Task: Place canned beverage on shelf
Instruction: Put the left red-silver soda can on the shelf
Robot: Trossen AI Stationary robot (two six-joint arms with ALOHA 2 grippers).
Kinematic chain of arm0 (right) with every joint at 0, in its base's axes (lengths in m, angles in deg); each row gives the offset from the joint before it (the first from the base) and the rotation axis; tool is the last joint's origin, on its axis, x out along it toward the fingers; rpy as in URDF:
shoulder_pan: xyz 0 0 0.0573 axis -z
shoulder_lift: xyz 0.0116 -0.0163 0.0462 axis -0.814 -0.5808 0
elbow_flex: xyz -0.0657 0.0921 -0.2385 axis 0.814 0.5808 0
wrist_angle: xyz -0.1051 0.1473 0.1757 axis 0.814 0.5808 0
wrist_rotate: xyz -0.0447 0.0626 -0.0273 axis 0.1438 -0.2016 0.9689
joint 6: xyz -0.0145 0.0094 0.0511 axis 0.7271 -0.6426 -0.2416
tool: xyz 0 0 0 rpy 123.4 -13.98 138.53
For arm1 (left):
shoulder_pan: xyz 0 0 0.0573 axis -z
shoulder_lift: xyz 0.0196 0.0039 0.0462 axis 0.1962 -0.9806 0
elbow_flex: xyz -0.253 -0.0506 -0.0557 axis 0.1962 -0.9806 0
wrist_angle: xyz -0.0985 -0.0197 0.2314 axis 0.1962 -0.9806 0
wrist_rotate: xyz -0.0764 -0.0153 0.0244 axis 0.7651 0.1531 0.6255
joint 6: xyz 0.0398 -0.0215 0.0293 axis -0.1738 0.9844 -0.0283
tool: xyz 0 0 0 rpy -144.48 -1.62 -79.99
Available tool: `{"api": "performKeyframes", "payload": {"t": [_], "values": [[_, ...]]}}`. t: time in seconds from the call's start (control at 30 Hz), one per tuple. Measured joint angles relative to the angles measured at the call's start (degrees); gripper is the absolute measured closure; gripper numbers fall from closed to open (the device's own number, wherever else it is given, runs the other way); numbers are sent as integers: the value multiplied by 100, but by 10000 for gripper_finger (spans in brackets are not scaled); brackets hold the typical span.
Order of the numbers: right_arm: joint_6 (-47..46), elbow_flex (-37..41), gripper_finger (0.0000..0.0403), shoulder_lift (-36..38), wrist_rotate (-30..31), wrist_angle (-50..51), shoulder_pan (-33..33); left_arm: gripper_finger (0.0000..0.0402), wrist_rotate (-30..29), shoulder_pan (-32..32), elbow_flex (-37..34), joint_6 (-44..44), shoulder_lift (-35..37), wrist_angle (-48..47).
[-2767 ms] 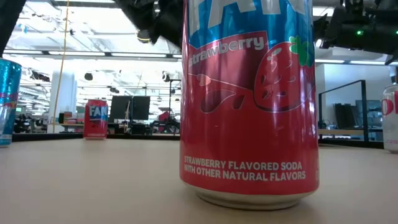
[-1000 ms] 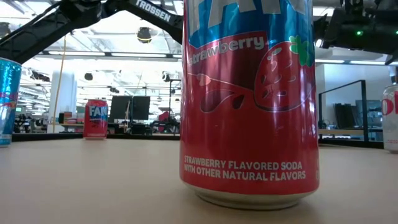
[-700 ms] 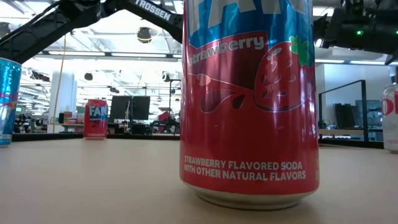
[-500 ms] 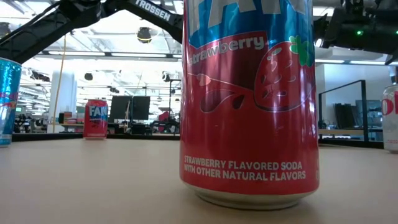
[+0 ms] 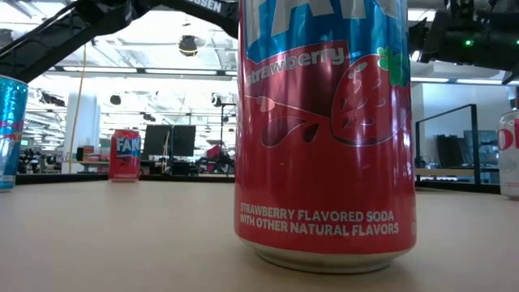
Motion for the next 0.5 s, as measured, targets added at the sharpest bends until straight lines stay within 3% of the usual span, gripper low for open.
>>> {"api": "performKeyframes", "payload": {"t": [0.3,0.5], "values": [[2,0,374,2,-2,0,0,53,-762,605,259,-843,4,-432],[0,0,374,0,-2,1,0,150,-1144,763,214,-1078,4,-476]]}}
